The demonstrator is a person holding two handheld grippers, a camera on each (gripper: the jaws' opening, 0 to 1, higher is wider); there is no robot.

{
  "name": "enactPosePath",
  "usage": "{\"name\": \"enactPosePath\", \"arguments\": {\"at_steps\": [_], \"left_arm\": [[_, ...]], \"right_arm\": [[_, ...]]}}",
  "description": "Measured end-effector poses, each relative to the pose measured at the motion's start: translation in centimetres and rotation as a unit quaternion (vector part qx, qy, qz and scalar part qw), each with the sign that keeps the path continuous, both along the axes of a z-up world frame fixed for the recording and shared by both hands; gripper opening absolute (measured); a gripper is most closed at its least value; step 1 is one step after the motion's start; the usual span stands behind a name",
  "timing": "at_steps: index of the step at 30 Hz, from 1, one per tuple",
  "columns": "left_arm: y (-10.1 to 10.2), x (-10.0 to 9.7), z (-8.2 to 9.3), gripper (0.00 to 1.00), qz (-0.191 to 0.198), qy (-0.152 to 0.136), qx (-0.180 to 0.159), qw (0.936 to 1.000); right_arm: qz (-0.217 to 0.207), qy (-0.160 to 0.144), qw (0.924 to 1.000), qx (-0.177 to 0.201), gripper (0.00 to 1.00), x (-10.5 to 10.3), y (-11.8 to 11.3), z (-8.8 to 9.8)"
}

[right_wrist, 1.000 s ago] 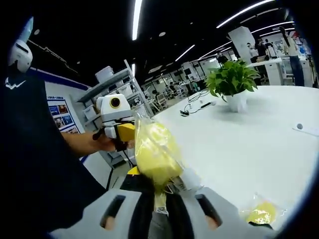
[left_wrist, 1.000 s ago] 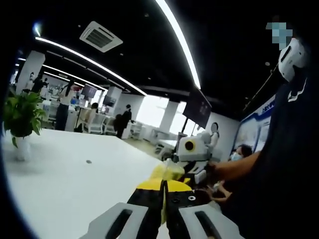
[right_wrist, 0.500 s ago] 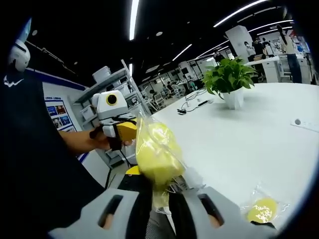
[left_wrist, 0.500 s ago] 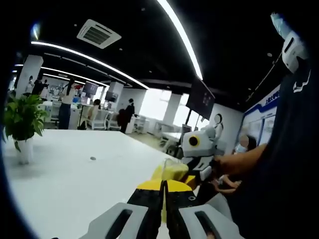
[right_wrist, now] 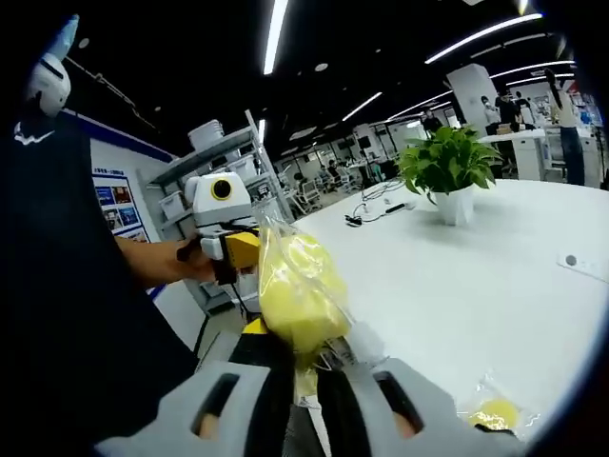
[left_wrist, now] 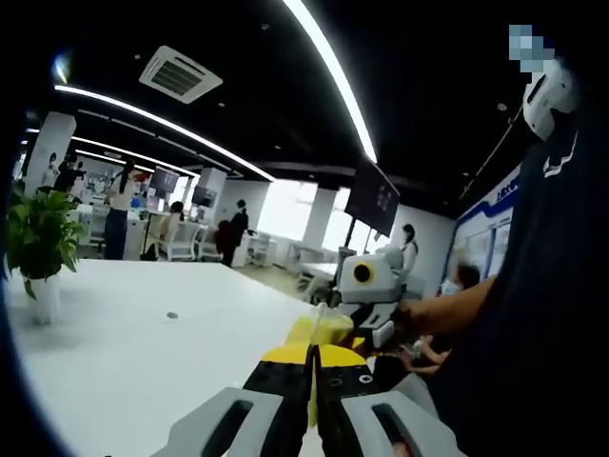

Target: Compare the silicone blocks by pressing each to a similar depth, holding the contact briefly, and releasing to observe deformation and rebound differences across the visible hardness samples.

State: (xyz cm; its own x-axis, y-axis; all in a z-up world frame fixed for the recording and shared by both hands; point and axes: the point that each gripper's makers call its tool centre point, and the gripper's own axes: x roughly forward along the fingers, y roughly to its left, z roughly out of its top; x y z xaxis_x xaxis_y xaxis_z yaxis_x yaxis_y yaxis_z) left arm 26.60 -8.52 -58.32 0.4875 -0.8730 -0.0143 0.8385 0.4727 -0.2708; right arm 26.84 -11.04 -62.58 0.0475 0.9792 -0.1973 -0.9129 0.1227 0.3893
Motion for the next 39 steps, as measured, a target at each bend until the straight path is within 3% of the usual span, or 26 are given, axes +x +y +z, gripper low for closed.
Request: {"name": "enactPosePath", "arguments": {"at_steps": [1, 3, 4, 5, 6, 8, 12, 15, 22, 24, 25, 28, 31, 35, 39], "left_arm": [[0.0, 0.1, 0.0, 0.0, 0.004, 0.0, 0.0, 1.0], [0.1, 0.2, 0.1, 0.0, 0.008, 0.004, 0.0, 1.0], [0.2, 0.1, 0.3, 0.0, 0.009, 0.005, 0.0, 0.9999], [0.2, 0.1, 0.4, 0.0, 0.011, 0.006, 0.001, 0.9999], [0.2, 0.1, 0.3, 0.0, 0.013, 0.007, 0.004, 0.9999], [0.3, 0.1, 0.5, 0.0, 0.012, 0.016, 0.0, 0.9998], [0.2, -0.3, 1.4, 0.0, 0.001, 0.012, -0.01, 0.9999], [0.6, 0.1, 2.4, 0.0, 0.005, 0.015, -0.035, 0.9993], [2.4, 0.8, 3.0, 0.0, 0.025, 0.009, -0.035, 0.999], [2.8, 1.1, 3.2, 0.0, 0.031, 0.007, -0.041, 0.9986], [2.9, 1.2, 3.3, 0.0, 0.033, 0.008, -0.043, 0.9985], [3.0, 1.5, 3.5, 0.0, 0.036, 0.003, -0.042, 0.9984], [3.0, 1.8, 3.7, 0.0, 0.038, 0.003, -0.042, 0.9984], [2.9, 2.4, 3.5, 0.0, 0.041, 0.016, -0.063, 0.997], [2.6, 3.4, 2.1, 0.0, 0.045, 0.039, -0.073, 0.9955]], "right_arm": [[-0.002, -0.007, 1.0, 0.001, 0.04, 0.1, 0.1, 0.0], [0.005, 0.015, 0.9999, 0.007, 0.06, -0.2, 0.2, 0.1], [0.004, 0.003, 0.9999, 0.011, 0.07, -0.1, 0.3, 0.2], [0.001, -0.035, 0.9992, 0.018, 0.07, 0.2, 0.4, 0.3], [0.001, -0.036, 0.9993, 0.015, 0.08, 0.1, 0.3, 0.3], [0.003, -0.004, 0.9998, 0.019, 0.1, -0.2, 0.4, 0.4], [-0.008, -0.038, 0.9991, 0.014, 0.17, 0.2, 0.5, 0.2], [-0.013, -0.043, 0.999, -0.005, 0.25, 0.2, 0.4, -0.8], [-0.093, -0.06, 0.9937, 0.018, 0.84, 2.3, -0.6, -0.3], [-0.117, -0.129, 0.984, 0.037, 0.97, 3.5, -1.2, 0.9], [-0.125, -0.149, 0.98, 0.041, 0.96, 3.8, -1.7, 1.5], [-0.13, -0.131, 0.982, 0.039, 0.96, 4.0, -2.6, 1.8], [-0.144, -0.141, 0.9787, 0.038, 0.96, 4.7, -3.4, 2.1], [-0.164, -0.142, 0.9755, 0.035, 0.96, 5.4, -4.3, 2.3], [-0.19, -0.132, 0.9725, 0.031, 0.96, 6.1, -5.9, 1.5]]}}
